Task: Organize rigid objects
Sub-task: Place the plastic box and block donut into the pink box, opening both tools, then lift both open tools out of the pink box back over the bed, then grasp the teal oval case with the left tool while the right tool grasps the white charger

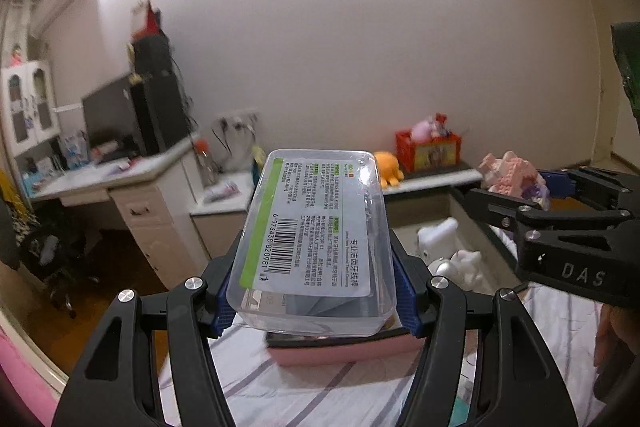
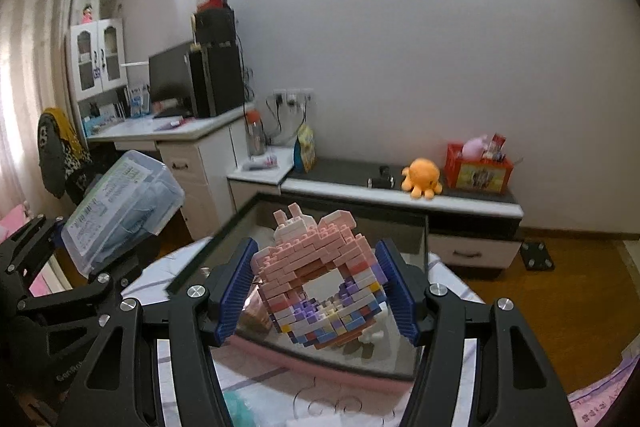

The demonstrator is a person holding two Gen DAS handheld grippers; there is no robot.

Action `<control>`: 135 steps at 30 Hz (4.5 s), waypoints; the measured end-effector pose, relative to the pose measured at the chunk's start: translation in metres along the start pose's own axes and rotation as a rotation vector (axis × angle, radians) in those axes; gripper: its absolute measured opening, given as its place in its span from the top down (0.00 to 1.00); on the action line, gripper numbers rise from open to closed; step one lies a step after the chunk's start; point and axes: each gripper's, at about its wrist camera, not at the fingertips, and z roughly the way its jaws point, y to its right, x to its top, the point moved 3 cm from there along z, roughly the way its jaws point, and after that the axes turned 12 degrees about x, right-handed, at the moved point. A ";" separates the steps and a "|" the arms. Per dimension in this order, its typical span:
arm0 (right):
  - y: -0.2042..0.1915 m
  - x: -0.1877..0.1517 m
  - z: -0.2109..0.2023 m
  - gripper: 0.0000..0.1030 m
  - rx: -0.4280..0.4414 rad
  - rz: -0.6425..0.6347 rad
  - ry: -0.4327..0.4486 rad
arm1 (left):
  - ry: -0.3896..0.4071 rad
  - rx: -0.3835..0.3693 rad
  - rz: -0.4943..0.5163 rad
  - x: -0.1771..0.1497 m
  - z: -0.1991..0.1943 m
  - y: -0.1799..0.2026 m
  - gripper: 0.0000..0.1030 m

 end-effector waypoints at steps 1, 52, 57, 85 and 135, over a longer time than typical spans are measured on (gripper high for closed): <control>0.006 -0.003 0.013 0.39 -0.002 0.007 -0.031 | -0.029 -0.015 0.009 -0.002 0.011 0.005 0.38; -0.097 -0.055 -0.215 0.00 -0.181 -0.088 0.234 | 0.217 0.062 -0.107 -0.035 -0.228 -0.056 0.00; -0.099 -0.064 -0.228 0.00 -0.179 -0.067 0.241 | 0.225 0.044 -0.099 -0.040 -0.241 -0.052 0.00; -0.025 -0.133 -0.161 0.00 -0.211 0.101 -0.004 | -0.164 -0.083 0.011 -0.108 -0.123 -0.008 0.00; 0.006 -0.147 0.018 0.03 -0.027 0.002 -0.456 | -0.458 -0.258 0.038 -0.142 0.018 0.007 0.15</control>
